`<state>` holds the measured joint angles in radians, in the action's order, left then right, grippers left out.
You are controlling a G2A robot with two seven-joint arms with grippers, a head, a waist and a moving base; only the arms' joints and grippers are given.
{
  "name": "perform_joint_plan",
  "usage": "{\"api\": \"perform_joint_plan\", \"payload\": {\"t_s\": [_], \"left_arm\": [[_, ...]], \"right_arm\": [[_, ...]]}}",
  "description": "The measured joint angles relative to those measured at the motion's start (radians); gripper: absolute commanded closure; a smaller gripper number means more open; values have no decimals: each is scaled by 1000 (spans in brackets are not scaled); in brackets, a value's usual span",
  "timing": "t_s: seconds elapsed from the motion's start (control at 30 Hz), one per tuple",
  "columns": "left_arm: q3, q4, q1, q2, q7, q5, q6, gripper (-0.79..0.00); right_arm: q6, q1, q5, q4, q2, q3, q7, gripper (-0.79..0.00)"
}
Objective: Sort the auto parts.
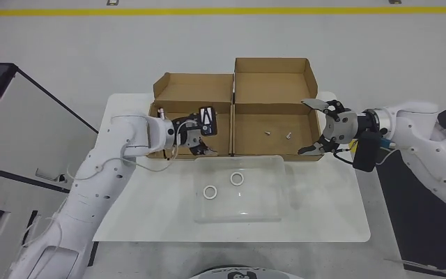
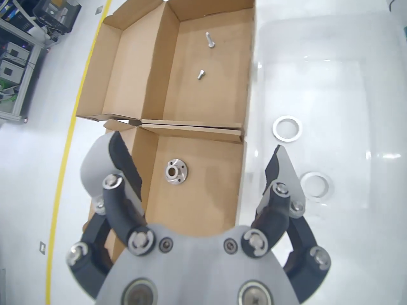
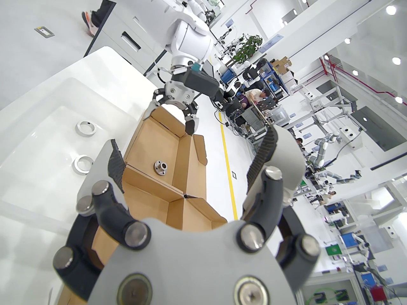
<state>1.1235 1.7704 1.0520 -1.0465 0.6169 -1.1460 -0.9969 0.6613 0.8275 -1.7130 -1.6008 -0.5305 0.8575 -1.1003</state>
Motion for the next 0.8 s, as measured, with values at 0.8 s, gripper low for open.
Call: {"api": "perform_joint_plan", "payload": {"t_s": [0.8], "left_arm": [[25, 196, 141, 52, 269, 255, 63, -785]], "right_arm": [[0, 0, 0, 0, 0, 0, 0, -785]]}}
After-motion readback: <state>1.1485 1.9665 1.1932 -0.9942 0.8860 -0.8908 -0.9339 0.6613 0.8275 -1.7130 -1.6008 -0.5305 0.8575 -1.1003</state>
